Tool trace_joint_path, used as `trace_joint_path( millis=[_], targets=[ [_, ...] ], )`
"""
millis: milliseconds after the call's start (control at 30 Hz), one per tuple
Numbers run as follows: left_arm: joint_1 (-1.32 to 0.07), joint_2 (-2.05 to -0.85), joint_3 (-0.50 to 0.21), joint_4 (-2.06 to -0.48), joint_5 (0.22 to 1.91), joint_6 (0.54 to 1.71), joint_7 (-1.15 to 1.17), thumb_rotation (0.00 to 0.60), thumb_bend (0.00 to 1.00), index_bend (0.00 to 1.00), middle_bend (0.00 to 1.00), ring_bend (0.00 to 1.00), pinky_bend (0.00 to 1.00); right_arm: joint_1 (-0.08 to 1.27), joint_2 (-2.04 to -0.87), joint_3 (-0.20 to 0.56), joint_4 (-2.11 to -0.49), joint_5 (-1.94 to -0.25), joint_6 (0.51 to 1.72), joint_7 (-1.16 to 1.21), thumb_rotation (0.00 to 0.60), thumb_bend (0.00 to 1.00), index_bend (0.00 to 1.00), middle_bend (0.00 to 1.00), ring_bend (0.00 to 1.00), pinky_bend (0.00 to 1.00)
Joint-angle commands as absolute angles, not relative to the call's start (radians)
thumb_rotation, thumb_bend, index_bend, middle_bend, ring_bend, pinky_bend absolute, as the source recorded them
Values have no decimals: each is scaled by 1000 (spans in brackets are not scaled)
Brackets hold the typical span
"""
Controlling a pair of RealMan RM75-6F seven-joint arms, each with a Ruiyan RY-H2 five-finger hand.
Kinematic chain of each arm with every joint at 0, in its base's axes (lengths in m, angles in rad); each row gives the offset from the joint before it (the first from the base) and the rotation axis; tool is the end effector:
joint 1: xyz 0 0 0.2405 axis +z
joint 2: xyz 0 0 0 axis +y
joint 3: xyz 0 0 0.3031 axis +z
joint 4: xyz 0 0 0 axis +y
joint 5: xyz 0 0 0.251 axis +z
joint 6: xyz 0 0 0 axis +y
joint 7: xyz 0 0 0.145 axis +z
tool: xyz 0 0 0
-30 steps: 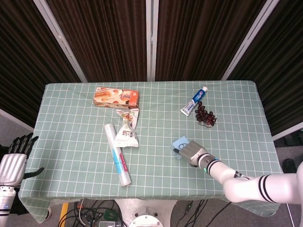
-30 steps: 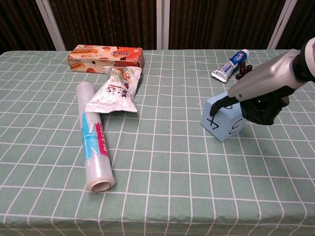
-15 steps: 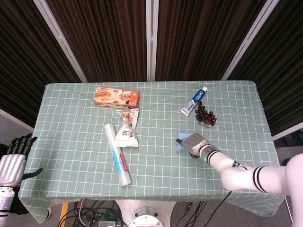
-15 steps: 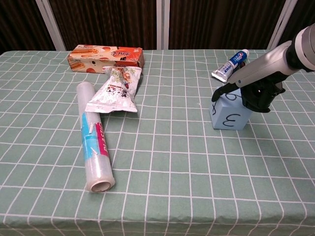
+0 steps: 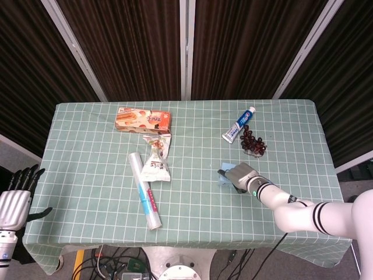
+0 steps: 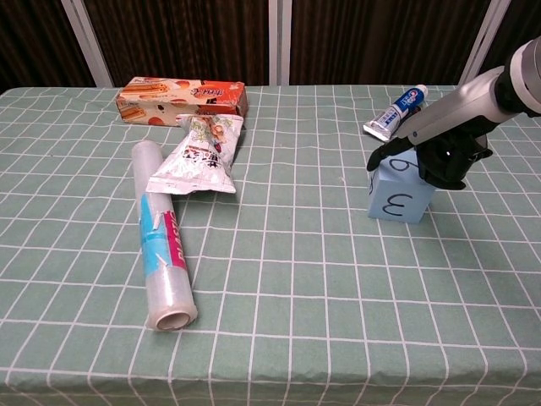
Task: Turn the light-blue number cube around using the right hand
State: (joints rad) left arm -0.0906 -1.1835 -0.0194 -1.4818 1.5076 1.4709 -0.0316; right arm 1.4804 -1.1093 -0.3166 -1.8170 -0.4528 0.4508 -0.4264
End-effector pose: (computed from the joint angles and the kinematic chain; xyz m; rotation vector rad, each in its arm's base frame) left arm -0.3942 0.1855 0.1259 -1.4208 -0.9026 -0.8601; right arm -0.1293 -0.3937 0.0243 2.3070 -0.9886 0.0902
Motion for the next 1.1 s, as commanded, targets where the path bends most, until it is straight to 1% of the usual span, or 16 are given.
trace_joint_path(
  millis=[33,133,267,400,500,567,667,700,733,767,800,867,900,933,1000,1100],
  targets=[
    [-91,-1183,-19,-1482,1508,1470,-30,600,0,76,0,0,4,1483,-1104,-327,-1824,-467,455,-416,600,1000,0,940,820,762],
    [-92,-1182,-20,-1484,1507,1469,-29,600,0,76,0,0,4,1480,-1101,-329,-1829,-483,468,-401,600,1000,0,939,820,762],
    [-93,-1183,-21,-1485,1508,1468,-27,600,0,76,0,0,4,1438,-1080,-297,-1852,-537,534,-364,600,1000,0,940,820,762],
    [-94,-1182,-22,-1487,1508,1469,-23,600,0,76,0,0,4,1336,-1045,-240,-1895,-649,685,-307,600,1000,0,940,820,762],
    [-94,-1181,-23,-1493,1509,1471,-20,600,0,76,0,0,4,1194,-1028,-197,-1937,-791,900,-238,600,1000,0,939,820,762],
    [-95,-1178,-24,-1501,1512,1473,-15,600,0,76,0,0,4,1077,-1022,-188,-1944,-915,1091,-209,600,1000,0,939,820,762],
    [-97,-1170,-27,-1510,1515,1477,-11,600,0,76,0,0,4,911,-1023,-216,-1930,-1072,1337,-216,600,1000,0,935,813,760],
    [-97,-1169,-27,-1512,1515,1477,-11,600,0,76,0,0,4,859,-1028,-227,-1920,-1114,1405,-215,600,1000,2,917,796,749],
    [-97,-1167,-28,-1513,1515,1477,-12,600,0,76,0,0,4,790,-1037,-246,-1902,-1162,1481,-208,600,996,7,860,745,724],
    [-98,-1166,-27,-1514,1515,1476,-12,600,0,76,0,0,4,741,-1043,-264,-1886,-1191,1525,-202,600,964,11,804,693,694],
    [-98,-1165,-26,-1514,1516,1474,-12,600,0,76,0,0,4,695,-1048,-284,-1866,-1214,1557,-198,600,860,13,690,579,624],
    [-100,-1165,-24,-1516,1519,1472,-12,600,0,76,0,0,4,601,-1059,-331,-1824,-1250,1594,-186,600,599,7,464,351,458],
    [-100,-1166,-24,-1517,1522,1472,-11,600,0,76,0,0,4,564,-1065,-346,-1810,-1258,1600,-169,600,395,1,258,168,275],
    [-100,-1169,-22,-1517,1528,1476,-10,600,0,76,0,0,4,518,-1075,-360,-1786,-1280,1611,-130,600,264,0,116,64,136],
    [-99,-1178,-18,-1515,1537,1481,-8,600,0,76,0,0,4,429,-1117,-357,-1705,-1331,1682,-69,600,137,0,3,0,7],
    [-95,-1188,-13,-1514,1554,1495,-8,600,0,76,0,0,4,320,-1194,-335,-1574,-1377,1785,-49,600,85,0,0,0,0]
  ],
)
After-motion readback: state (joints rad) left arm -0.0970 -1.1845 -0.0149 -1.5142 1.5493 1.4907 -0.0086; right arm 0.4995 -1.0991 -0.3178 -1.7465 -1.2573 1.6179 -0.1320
